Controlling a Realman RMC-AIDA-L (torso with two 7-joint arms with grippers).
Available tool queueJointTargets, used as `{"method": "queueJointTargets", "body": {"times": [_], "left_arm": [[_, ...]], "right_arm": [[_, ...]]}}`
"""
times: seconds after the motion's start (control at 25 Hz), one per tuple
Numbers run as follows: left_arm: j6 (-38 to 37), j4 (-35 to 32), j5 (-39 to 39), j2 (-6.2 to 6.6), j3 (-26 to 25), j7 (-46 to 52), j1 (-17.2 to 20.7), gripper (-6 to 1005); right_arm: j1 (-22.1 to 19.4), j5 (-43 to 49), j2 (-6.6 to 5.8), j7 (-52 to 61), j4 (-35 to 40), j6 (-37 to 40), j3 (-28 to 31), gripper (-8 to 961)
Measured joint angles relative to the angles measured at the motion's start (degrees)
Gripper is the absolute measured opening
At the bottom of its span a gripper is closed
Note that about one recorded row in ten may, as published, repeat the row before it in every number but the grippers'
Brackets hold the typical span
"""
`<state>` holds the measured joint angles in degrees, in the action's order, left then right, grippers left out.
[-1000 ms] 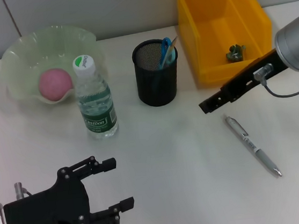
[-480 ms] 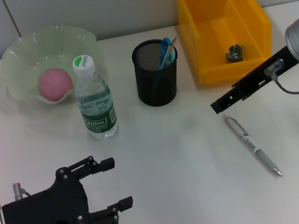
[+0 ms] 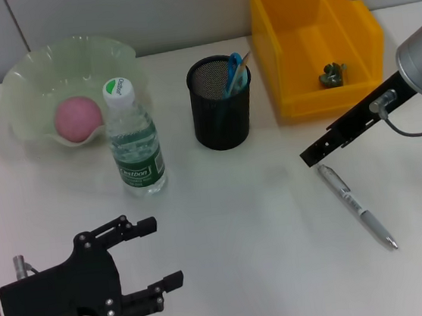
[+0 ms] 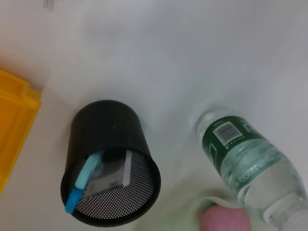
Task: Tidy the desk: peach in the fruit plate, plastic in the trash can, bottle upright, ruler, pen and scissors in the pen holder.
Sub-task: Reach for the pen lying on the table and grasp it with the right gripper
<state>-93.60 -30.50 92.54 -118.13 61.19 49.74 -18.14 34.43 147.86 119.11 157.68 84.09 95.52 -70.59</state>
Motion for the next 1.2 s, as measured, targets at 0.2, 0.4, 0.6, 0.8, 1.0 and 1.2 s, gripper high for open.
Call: {"method": "queueJointTargets", "body": {"times": [0.2,0.4,0.6,0.8,1.0,1.2], "left_arm": [[0.0,0.0,0.0,0.00,-0.4,-0.1,0.4,797],[0.0,0.0,-0.1,-0.03,-1.0,-0.6,0.6,797],[0.0,0.0,-0.1,-0.07,-1.0,-0.7,0.6,798],[0.1,0.0,-0.1,-0.09,-0.9,-0.8,0.6,798],[0.2,0.0,-0.1,-0.09,-1.0,-0.9,0.7,797],[0.2,0.0,-0.1,-0.09,-1.0,-0.9,0.7,797]], "right_arm": [[0.8,0.2,-0.09,0.1,-1.3,0.1,0.1,825],[2.7,2.3,-0.17,0.1,-4.5,-0.2,0.4,824],[4.8,3.5,-0.10,0.1,-7.7,-0.2,-0.1,822],[6.6,9.5,0.02,0.6,-11.1,-0.5,-0.1,820],[7.7,11.7,0.18,1.0,-14.0,-1.3,-0.2,819],[7.5,11.6,0.32,1.8,-14.9,-2.3,-0.7,817]]}}
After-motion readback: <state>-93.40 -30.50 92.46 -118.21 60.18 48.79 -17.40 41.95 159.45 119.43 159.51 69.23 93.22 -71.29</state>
